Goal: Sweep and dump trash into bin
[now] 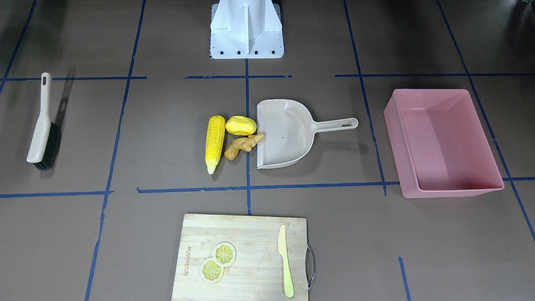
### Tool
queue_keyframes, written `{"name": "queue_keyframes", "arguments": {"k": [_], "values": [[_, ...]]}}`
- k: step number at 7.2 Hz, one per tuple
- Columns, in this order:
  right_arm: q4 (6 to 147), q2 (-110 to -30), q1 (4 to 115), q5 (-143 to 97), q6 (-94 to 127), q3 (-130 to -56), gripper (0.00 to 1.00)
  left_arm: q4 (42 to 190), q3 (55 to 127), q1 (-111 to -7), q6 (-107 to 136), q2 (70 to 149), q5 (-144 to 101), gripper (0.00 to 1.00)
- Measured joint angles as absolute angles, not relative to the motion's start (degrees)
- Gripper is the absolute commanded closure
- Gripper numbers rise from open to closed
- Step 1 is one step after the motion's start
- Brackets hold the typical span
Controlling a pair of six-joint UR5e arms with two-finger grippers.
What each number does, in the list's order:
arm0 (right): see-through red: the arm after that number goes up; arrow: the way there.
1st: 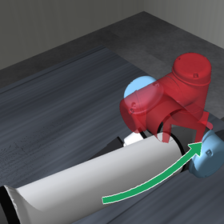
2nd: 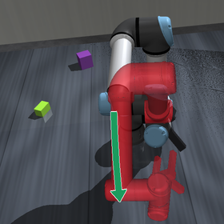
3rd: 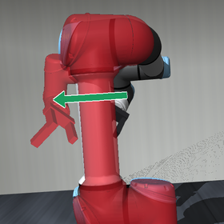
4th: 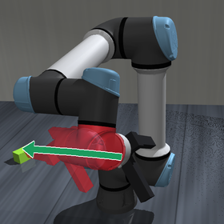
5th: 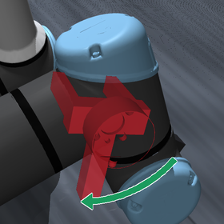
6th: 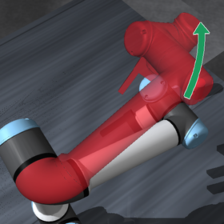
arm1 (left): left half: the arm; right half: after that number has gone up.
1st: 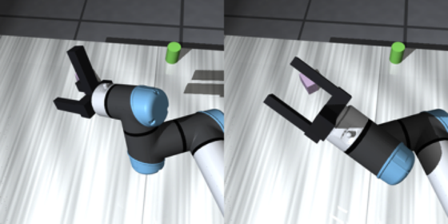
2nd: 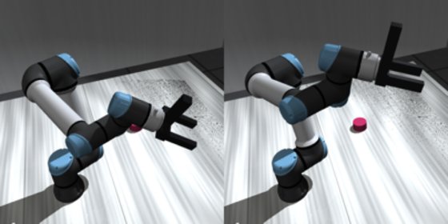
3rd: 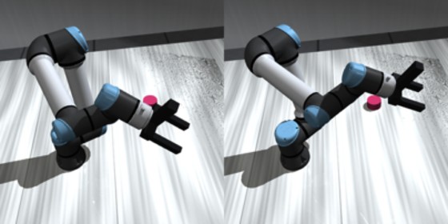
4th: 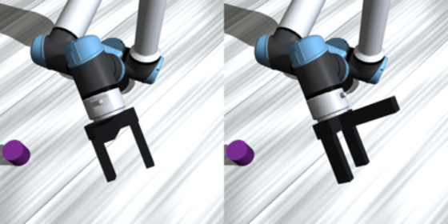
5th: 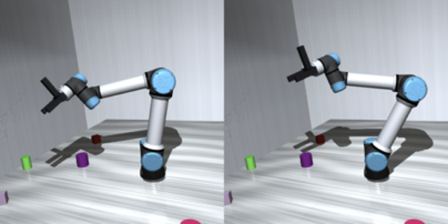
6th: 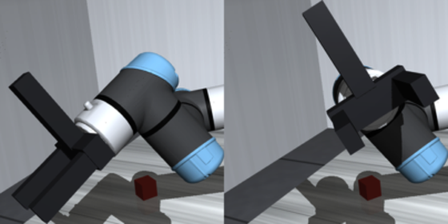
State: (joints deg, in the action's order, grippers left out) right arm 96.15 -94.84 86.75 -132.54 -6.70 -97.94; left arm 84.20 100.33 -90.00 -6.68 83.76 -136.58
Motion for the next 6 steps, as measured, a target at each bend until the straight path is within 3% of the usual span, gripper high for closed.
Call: {"name": "queue_keyframes", "arguments": {"k": [6], "values": [[96.15, -94.83, 86.75, -132.49, -6.52, -99.61, 0.0, 84.12, 100.85, -89.85, -6.68, 83.7, -136.39, 0.0]]}}
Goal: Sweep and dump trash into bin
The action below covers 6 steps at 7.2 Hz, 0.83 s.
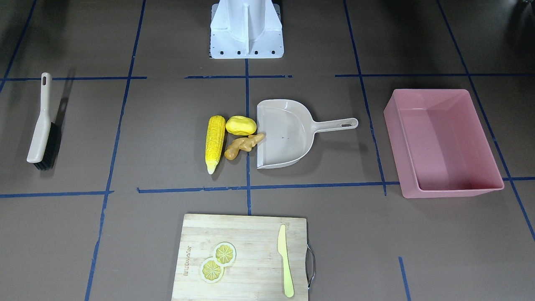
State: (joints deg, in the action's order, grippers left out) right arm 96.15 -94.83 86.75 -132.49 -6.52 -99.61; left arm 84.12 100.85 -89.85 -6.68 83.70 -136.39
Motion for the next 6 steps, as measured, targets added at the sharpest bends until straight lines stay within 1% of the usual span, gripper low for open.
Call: {"name": "queue_keyframes", "arguments": {"k": [3, 4, 6], "values": [[96.26, -95.32, 86.75, -132.7, -6.06, -100.56, 0.0, 84.05, 100.56, -89.54, -6.21, 83.67, -136.22, 0.0], [96.23, -95.17, 86.54, -133.01, -5.21, -101.98, 0.0, 84.08, 100.75, -89.54, -6.12, 83.64, -136.75, 0.0], [96.14, -95.54, 83.59, -134.83, 3.53, -109.09, 0.0, 84.11, 100.47, -89.56, -6.07, 83.6, -140.77, 0.0]]}}
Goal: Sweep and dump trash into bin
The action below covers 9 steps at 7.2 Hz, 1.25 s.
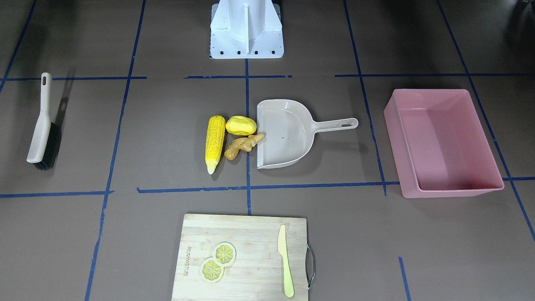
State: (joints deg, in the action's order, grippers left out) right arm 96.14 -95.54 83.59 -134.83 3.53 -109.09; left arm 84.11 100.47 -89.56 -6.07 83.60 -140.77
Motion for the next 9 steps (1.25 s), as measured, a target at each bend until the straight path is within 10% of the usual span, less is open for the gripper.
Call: {"name": "queue_keyframes", "arguments": {"k": [4, 9], "values": [[88.88, -98.97, 64.25, -129.87, 32.88, -124.32, 0.0, 84.11, 100.2, -89.56, -6.15, 83.67, -143.8, 0.0], [54.8, -110.24, 52.84, -121.95, 45.41, -110.26, 0.0, 84.03, 100.19, -89.53, -6.21, 83.67, -143.88, 0.0]]}}
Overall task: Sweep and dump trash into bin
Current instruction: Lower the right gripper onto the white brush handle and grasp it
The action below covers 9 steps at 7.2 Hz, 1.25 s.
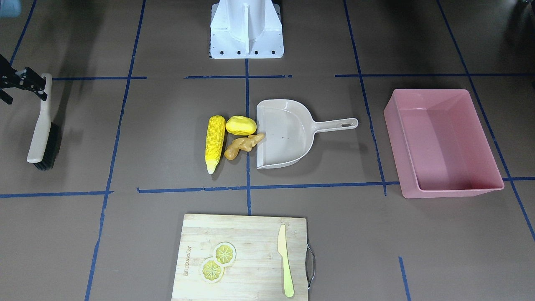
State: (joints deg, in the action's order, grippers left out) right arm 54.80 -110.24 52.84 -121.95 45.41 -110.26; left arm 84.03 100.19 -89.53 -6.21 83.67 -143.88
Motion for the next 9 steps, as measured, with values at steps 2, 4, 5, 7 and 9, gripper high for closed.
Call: {"name": "queue_keyframes", "arguments": {"k": [2, 4, 5, 7, 9], "values": [[50.86, -110.32, 47.23, -117.7, 50.07, -108.09, 0.03, 84.02, 100.14, -89.52, -6.22, 83.67, -143.86, 0.0], [50.8, -110.36, 43.99, -115.73, 50.9, -107.7, 0.83, 83.97, 100.05, -89.48, -6.16, 83.67, -143.85, 0.0], [51.06, -110.45, 43.41, -115.3, 50.96, -107.61, 0.98, 83.95, 100.04, -89.48, -6.16, 83.67, -143.87, 0.0], [51.24, -110.48, 43.25, -115.5, 50.65, -107.53, 1.0, 83.94, 100.03, -89.47, -6.15, 83.67, -143.88, 0.0], [51.37, -110.29, 43.3, -116.24, 50.48, -107.56, 1.0, 84.28, 100.1, -89.41, -6.27, 83.69, -143.74, 0.0]]}}
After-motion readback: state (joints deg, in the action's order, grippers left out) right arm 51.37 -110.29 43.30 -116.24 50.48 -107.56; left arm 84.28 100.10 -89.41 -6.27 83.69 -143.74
